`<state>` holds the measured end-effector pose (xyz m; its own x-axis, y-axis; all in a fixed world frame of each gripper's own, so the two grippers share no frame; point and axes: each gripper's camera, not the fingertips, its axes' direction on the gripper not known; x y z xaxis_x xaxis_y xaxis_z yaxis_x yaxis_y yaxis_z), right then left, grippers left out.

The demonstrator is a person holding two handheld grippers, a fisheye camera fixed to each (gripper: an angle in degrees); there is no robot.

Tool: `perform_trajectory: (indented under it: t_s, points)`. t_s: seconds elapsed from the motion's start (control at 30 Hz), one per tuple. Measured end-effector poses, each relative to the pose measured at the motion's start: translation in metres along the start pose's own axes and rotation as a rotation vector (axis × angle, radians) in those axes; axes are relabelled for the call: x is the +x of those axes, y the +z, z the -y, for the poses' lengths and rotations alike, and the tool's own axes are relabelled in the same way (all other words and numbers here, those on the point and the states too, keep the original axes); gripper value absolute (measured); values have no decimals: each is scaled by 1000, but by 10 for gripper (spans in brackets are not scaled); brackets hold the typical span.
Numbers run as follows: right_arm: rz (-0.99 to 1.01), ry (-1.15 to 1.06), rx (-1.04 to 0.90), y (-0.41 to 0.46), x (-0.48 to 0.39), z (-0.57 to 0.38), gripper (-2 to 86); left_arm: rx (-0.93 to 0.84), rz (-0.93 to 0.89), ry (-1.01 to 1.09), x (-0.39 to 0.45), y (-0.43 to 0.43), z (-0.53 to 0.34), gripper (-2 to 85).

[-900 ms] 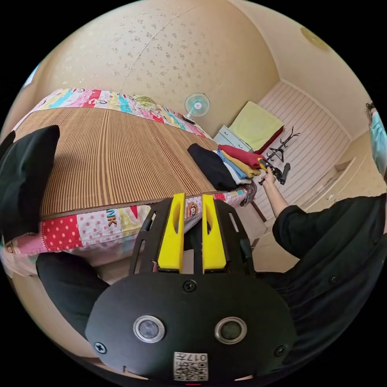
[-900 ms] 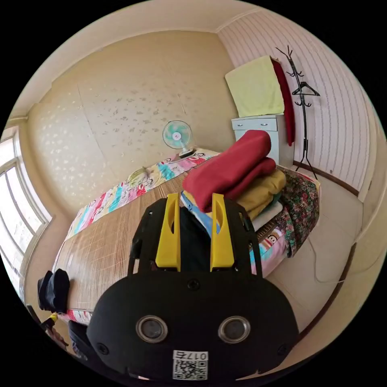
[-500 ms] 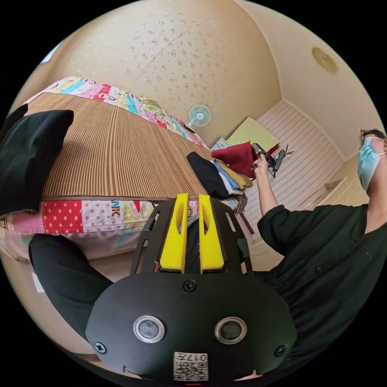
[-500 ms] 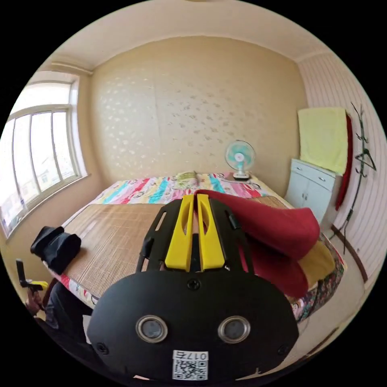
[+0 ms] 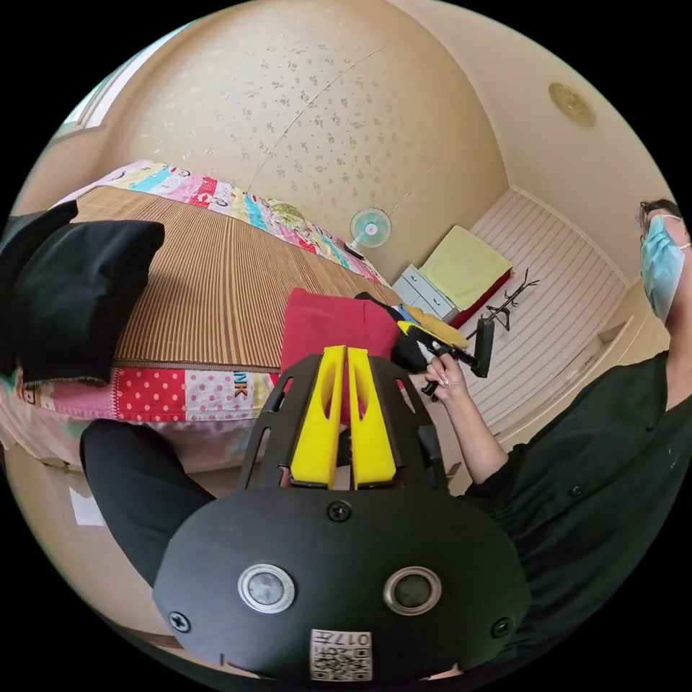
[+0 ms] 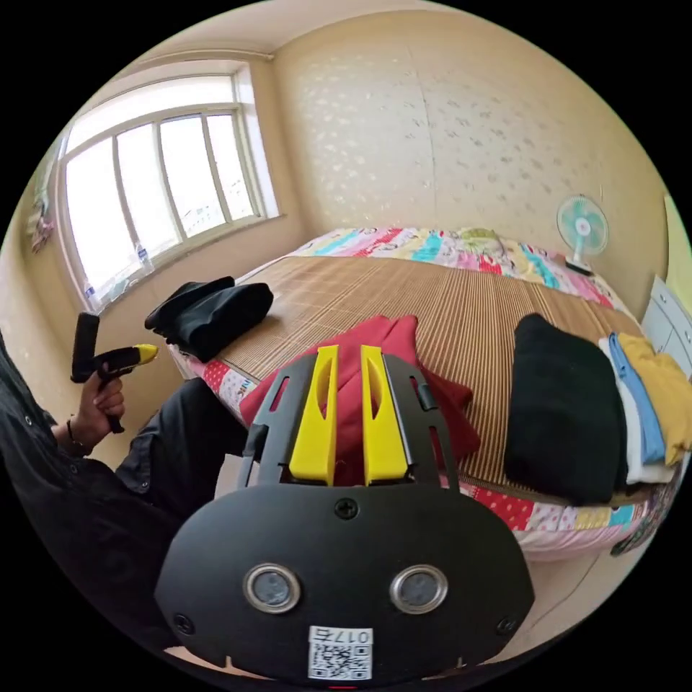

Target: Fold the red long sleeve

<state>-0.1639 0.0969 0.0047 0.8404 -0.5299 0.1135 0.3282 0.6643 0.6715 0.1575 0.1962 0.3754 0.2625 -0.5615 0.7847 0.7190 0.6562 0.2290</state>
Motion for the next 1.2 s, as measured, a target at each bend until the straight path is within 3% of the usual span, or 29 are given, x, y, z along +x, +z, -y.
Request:
perform_trajectory:
  t_s: [0.2, 0.27, 0.37, 0.5, 0.7, 0.83, 1.0, 1.07, 1.17, 1.2]
  points:
    - [-1, 275, -204, 59, 50, 0, 108, 7, -48, -98, -34, -7, 2, 50]
    - [-50, 280, -178, 60, 41, -3, 100, 0, -66, -124, -44, -7, 7, 74]
    - [-34, 180, -64, 34, 2, -2, 60, -16, -112, -142, -54, -6, 18, 78]
    - [295, -65, 128, -10, -68, -3, 33, -33, -180, -127, -65, -5, 44, 79]
    - [393, -192, -8, 11, -129, -27, 21, -72, -224, -186, -101, 2, 105, 133]
    - [438, -166, -16, 7, -133, -38, 19, -221, -132, -273, -144, 30, 131, 183]
    - [505, -253, -16, -19, -142, -40, 18, -157, -407, -377, -191, 49, 139, 132]
    - [546, -265, 7, -35, -142, -38, 17, -77, -674, -402, -210, 55, 140, 75]
    - [657, -273, 100, -74, -133, -31, 14, 28, -977, -240, -216, 47, 151, 51]
    - [808, -323, 158, -95, -127, -27, 12, 51, -1012, -206, -216, 42, 155, 49]
